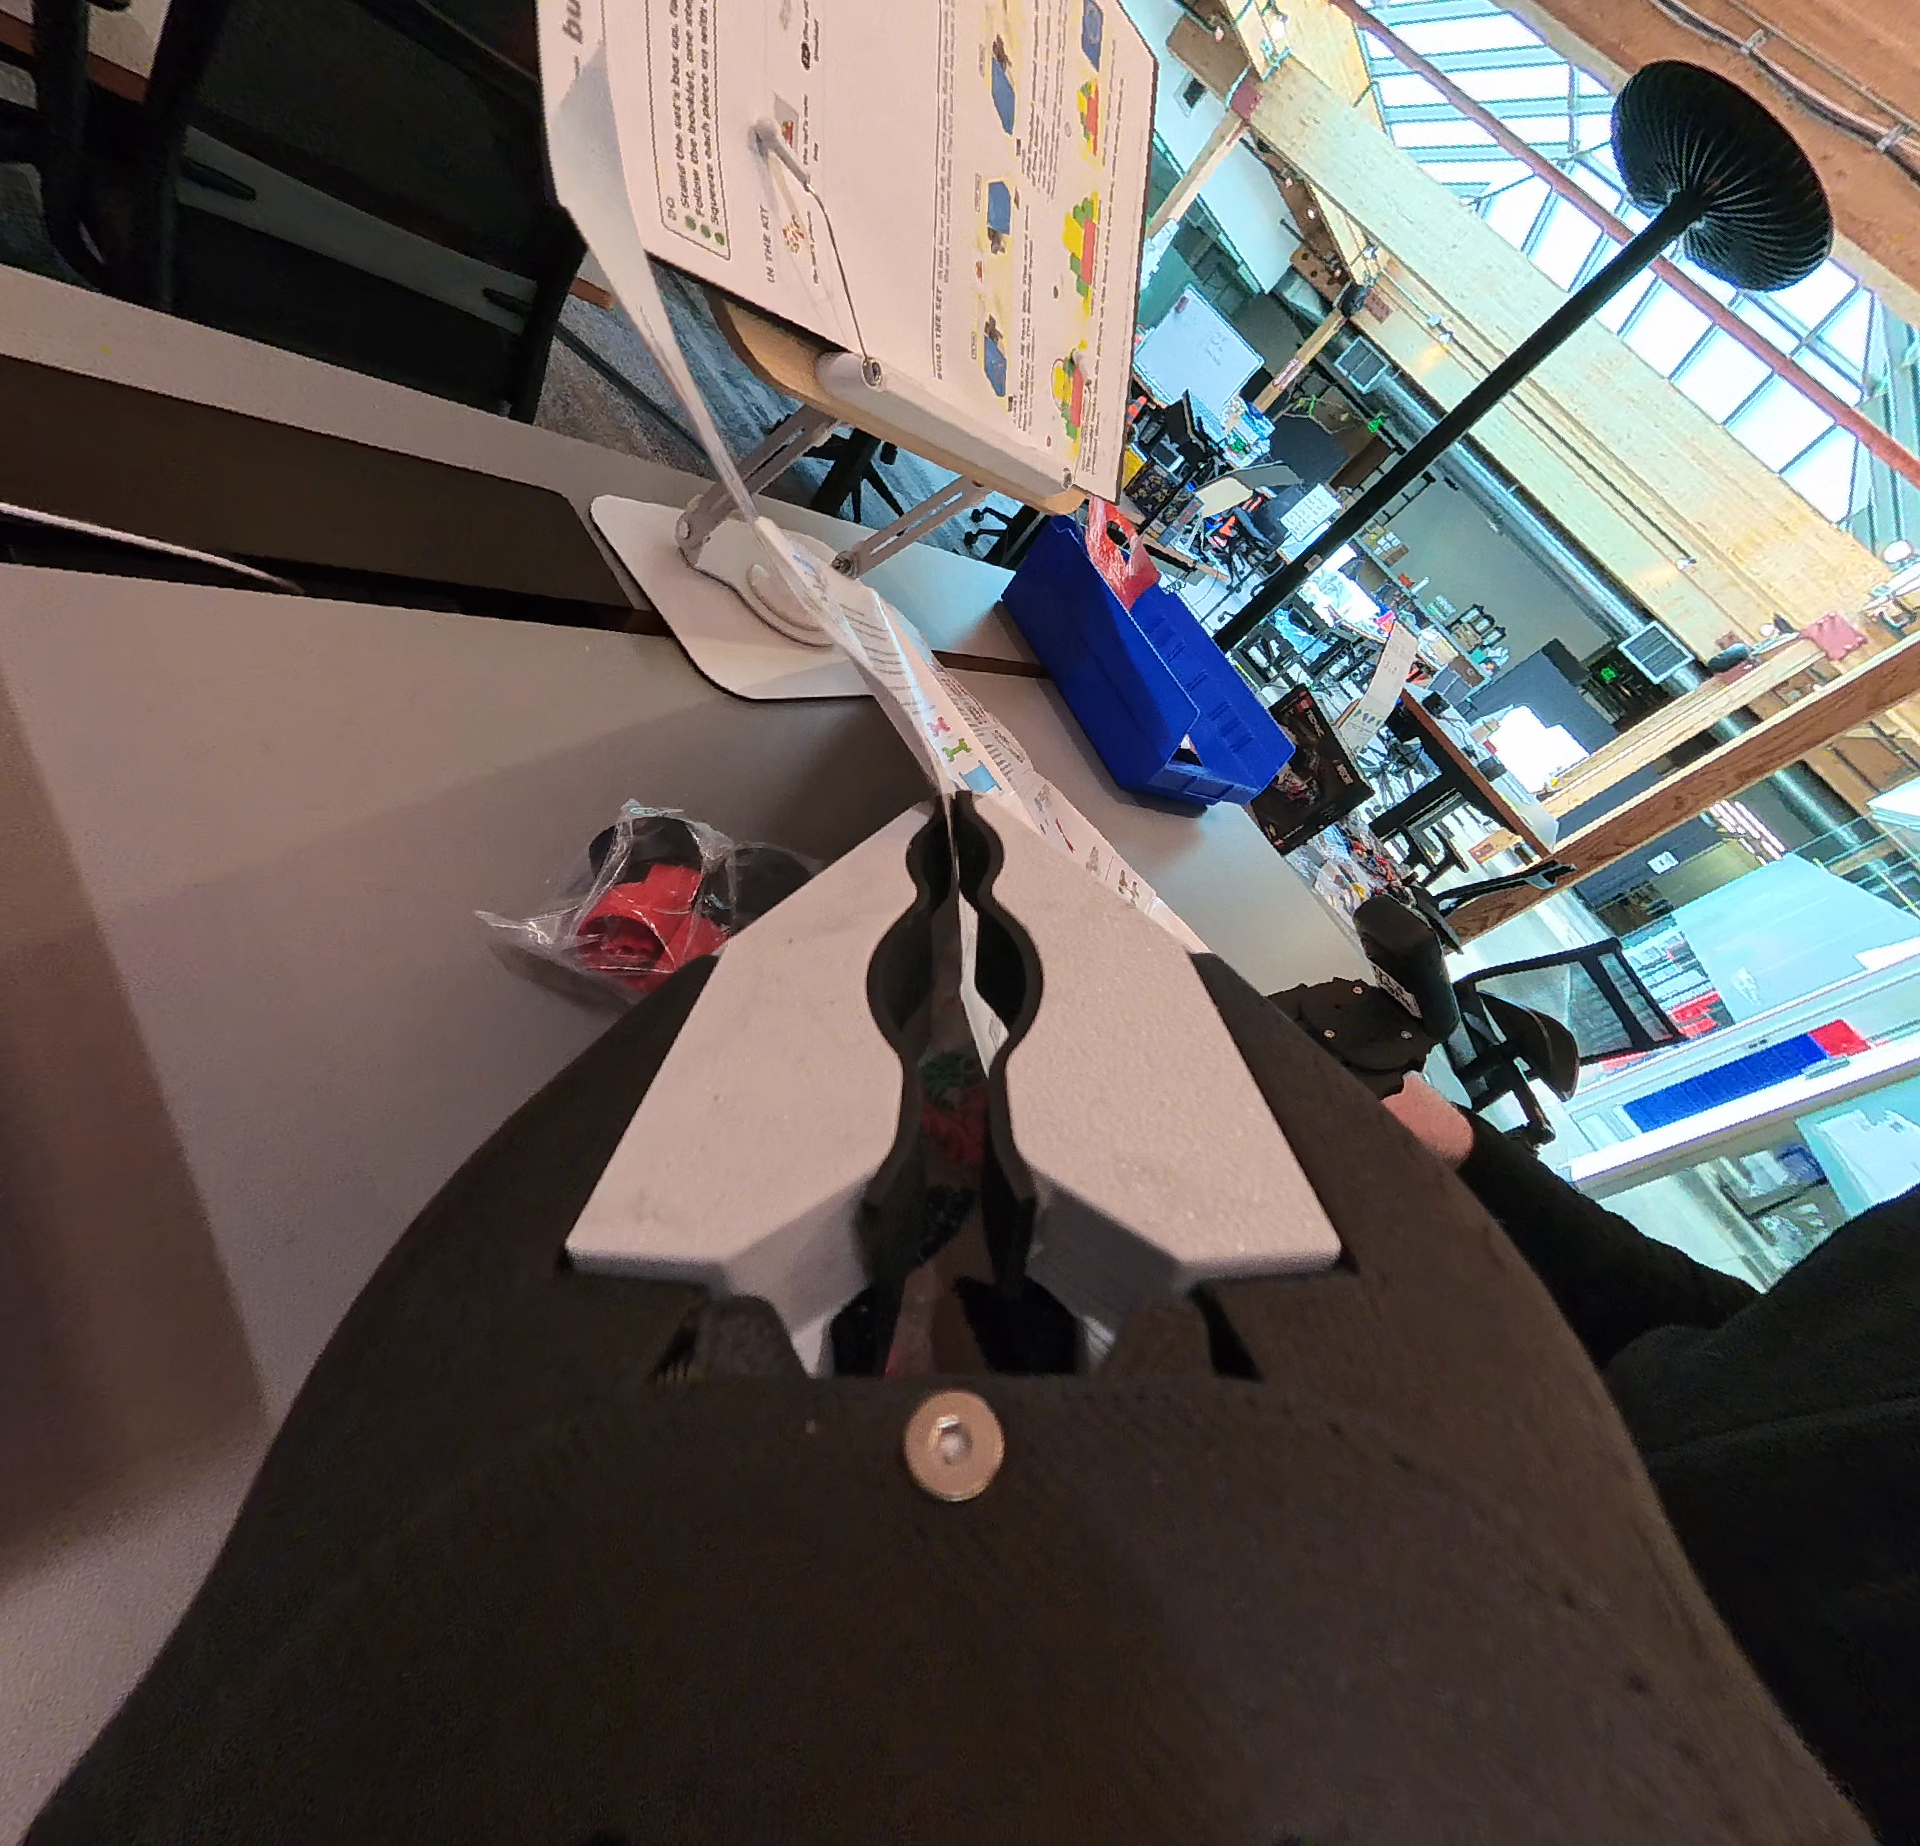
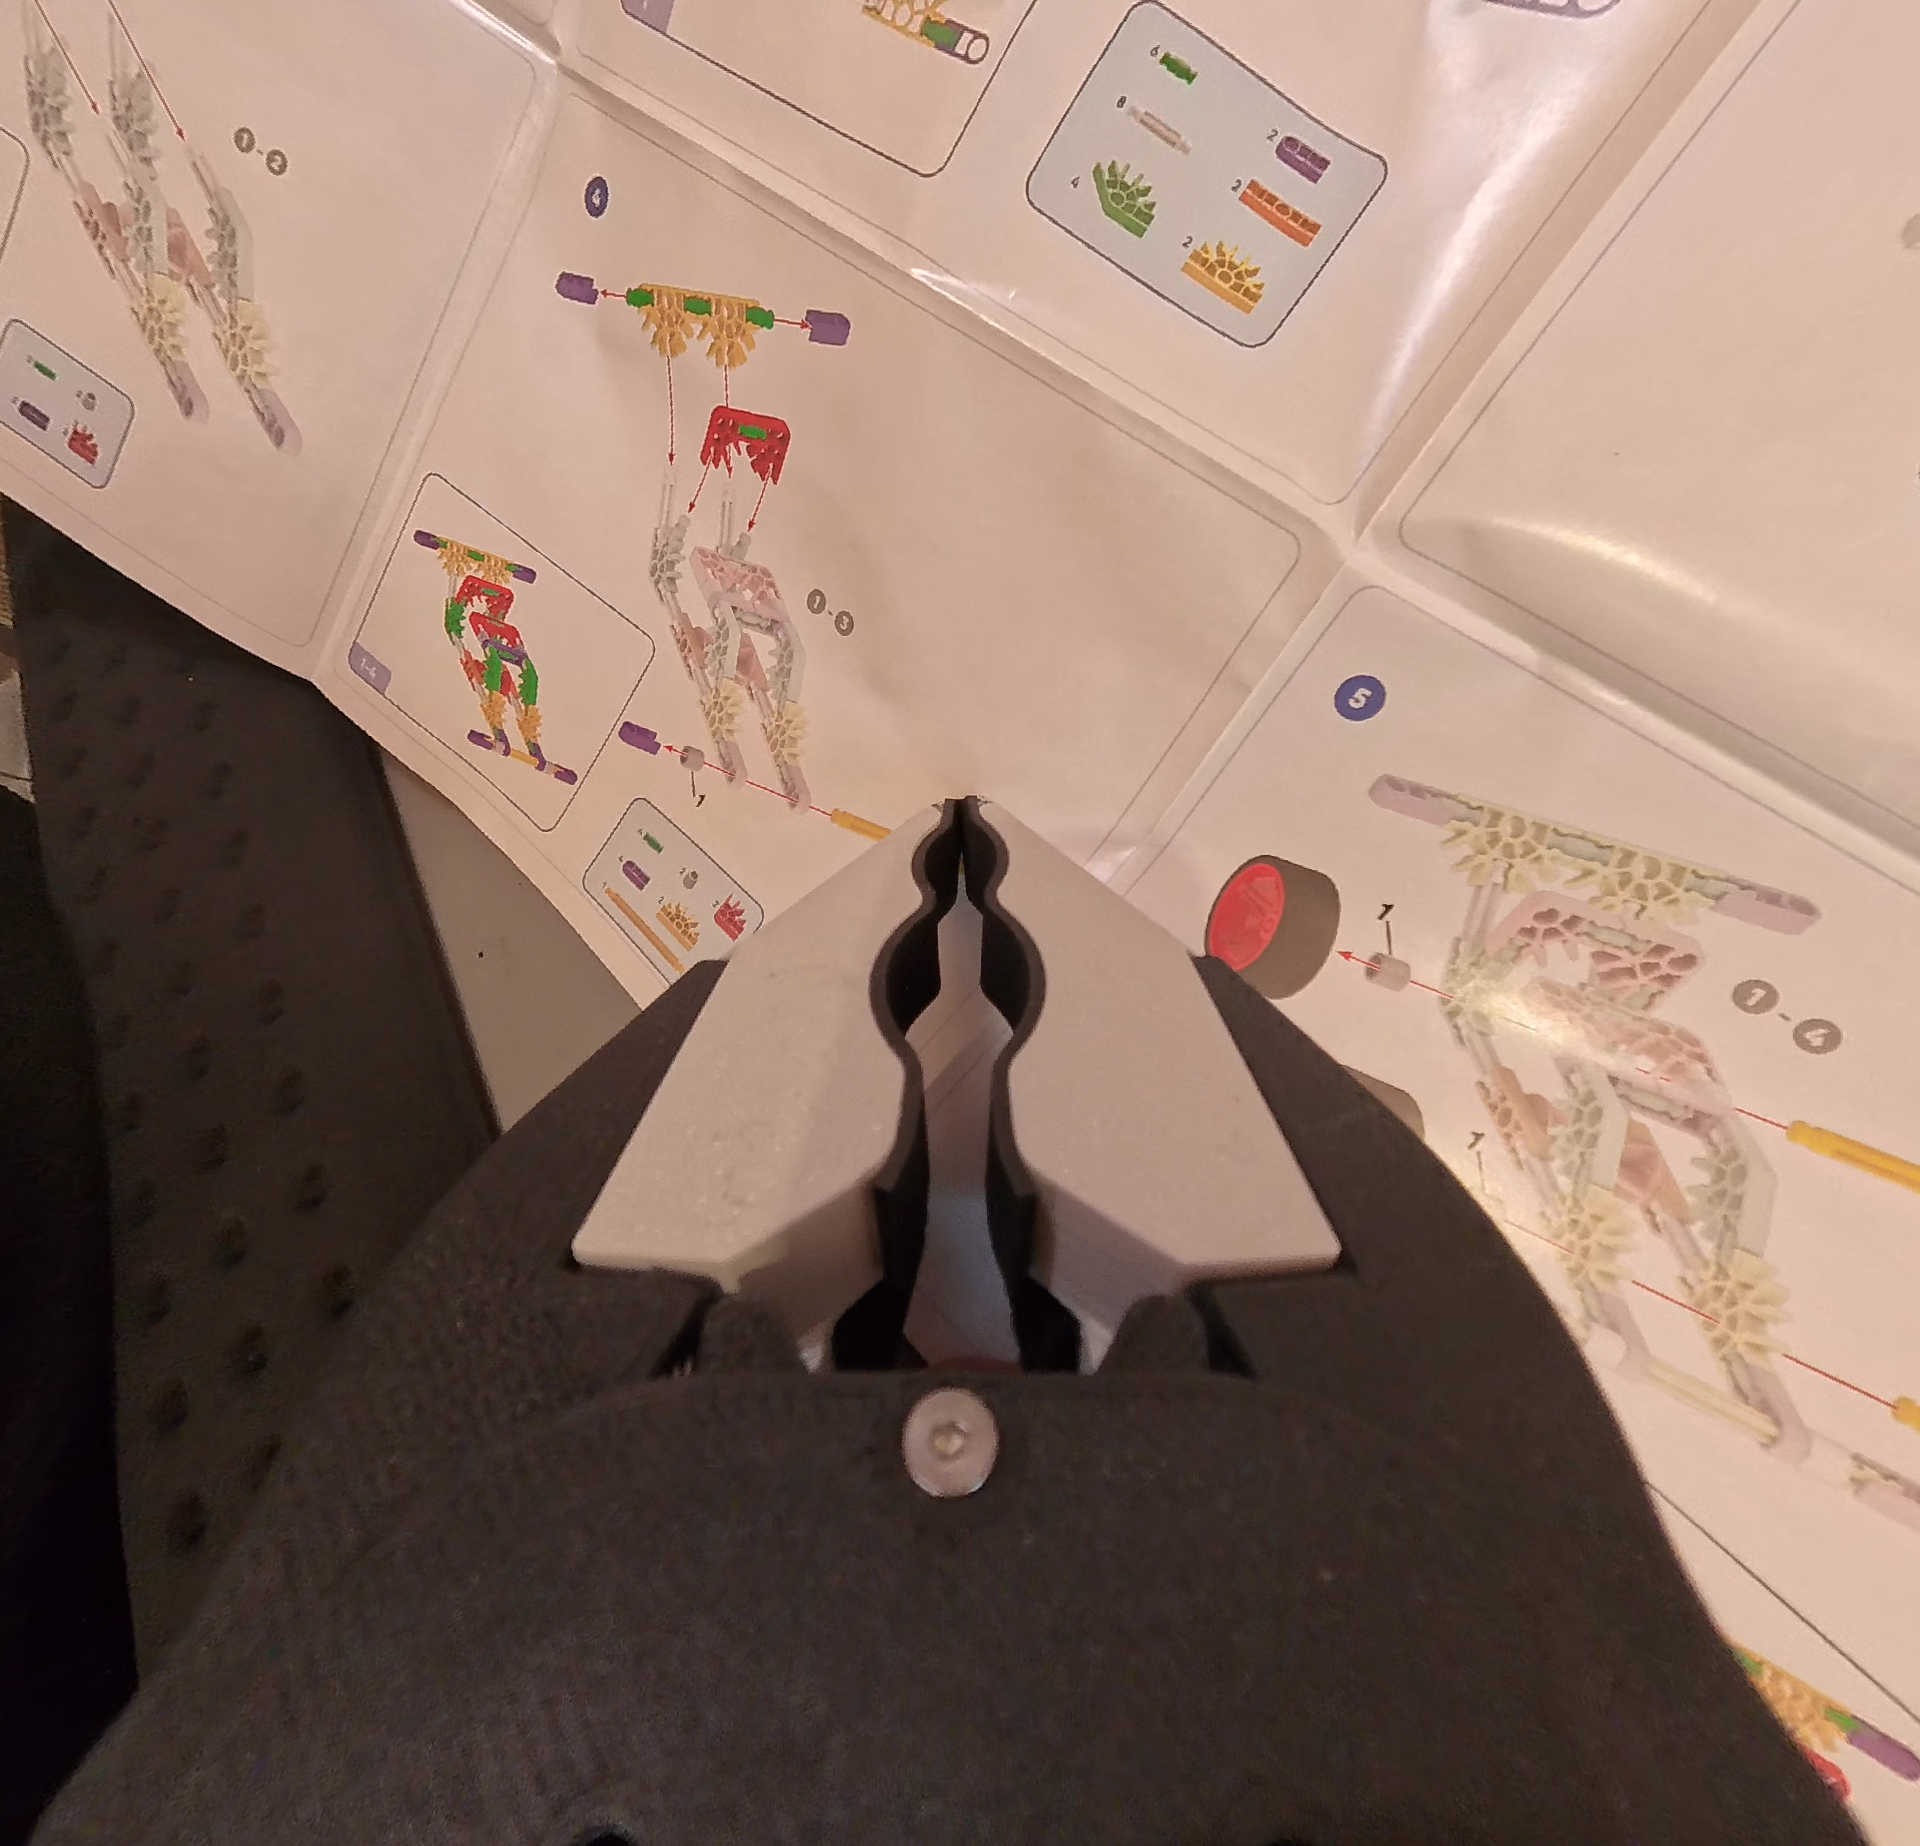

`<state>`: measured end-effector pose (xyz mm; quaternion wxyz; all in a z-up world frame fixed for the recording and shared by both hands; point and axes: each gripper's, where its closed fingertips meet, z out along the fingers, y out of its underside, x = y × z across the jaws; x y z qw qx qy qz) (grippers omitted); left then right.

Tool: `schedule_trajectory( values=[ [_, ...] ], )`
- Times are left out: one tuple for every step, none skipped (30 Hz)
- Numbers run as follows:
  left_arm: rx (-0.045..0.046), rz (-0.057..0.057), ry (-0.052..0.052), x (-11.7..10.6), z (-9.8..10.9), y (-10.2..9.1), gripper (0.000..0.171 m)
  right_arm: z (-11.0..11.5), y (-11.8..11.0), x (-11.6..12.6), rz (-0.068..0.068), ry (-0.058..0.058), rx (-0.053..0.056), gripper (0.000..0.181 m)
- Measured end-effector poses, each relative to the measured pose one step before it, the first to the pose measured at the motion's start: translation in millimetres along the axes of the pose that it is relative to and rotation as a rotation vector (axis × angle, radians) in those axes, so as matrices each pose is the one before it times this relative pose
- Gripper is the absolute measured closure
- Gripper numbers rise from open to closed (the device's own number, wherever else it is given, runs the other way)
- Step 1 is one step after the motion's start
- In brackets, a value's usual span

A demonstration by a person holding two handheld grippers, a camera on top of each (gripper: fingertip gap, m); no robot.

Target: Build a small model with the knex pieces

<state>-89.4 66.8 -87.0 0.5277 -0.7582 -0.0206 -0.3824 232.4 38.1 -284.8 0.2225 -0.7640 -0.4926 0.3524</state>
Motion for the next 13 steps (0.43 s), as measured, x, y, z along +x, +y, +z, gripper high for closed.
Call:
schedule_trajectory(
  values=[
    [0.00107, 0.0064, 0.0030, 1.47, -0.22, -0.60, 0.171, 0.21, 0.08, 0.03, 0.0000, 0.0000, 0.0000, 0.181],
    [0.00087, 0.0064, 0.0043, 1.91, -0.15, -0.65, 0.171, 0.21, 0.08, 0.07, -0.0001, 0.0002, 0.0000, 0.181],
    [0.00075, 0.0061, 0.0049, 2.10, -0.02, -0.73, 0.171, 0.21, 0.07, 0.12, -0.0003, 0.0005, 0.0001, 0.181],
    [0.00167, 0.0067, 0.0051, 2.10, -0.17, -0.82, 0.171, 0.22, -0.02, -0.04, -0.0002, 0.0004, 0.0001, 0.181],
    [0.00156, 0.0075, 0.0045, 2.18, 0.00, -0.94, 0.171, 0.21, 0.06, 0.14, -0.0004, 0.0005, 0.0001, 0.181],
    [0.00112, 0.0066, 0.0036, 1.94, 0.02, -0.90, 0.171, 0.23, -0.03, -0.01, -0.0004, 0.0005, 0.0001, 0.181],
    [0.00122, 0.0064, 0.0029, 1.85, 0.03, -0.92, 0.171, 0.22, 0.05, 0.03, 0.0001, 0.0000, 0.0002, 0.181],
    [0.00115, 0.0061, 0.0048, 2.11, -0.03, -0.80, 0.171, 0.14, 0.11, -0.01, 0.0006, -0.0002, 0.0002, 0.181],
    [0.00135, 0.0057, 0.0070, 2.39, 0.00, -1.01, 0.171, 0.22, 0.01, 0.04, 0.0008, -0.0003, 0.0002, 0.181],
    [0.00192, 0.0059, 0.0064, 2.39, -0.04, -0.89, 0.171, 0.22, 0.02, 0.05, 0.0006, -0.0003, 0.0001, 0.181],
    [0.00128, 0.0062, 0.0057, 2.22, 0.01, -0.85, 0.171, 0.15, 0.00, 0.02, 0.0000, 0.0001, 0.0001, 0.181],
    [0.00147, 0.0065, 0.0048, 2.15, -0.12, -0.81, 0.171, 0.21, 0.11, -0.01, -0.0001, 0.0002, 0.0001, 0.181],
    [0.00160, 0.0058, 0.0042, 2.00, -0.15, -0.80, 0.171, 0.15, 0.03, -0.01, -0.0003, 0.0004, 0.0001, 0.181]
  ],
)
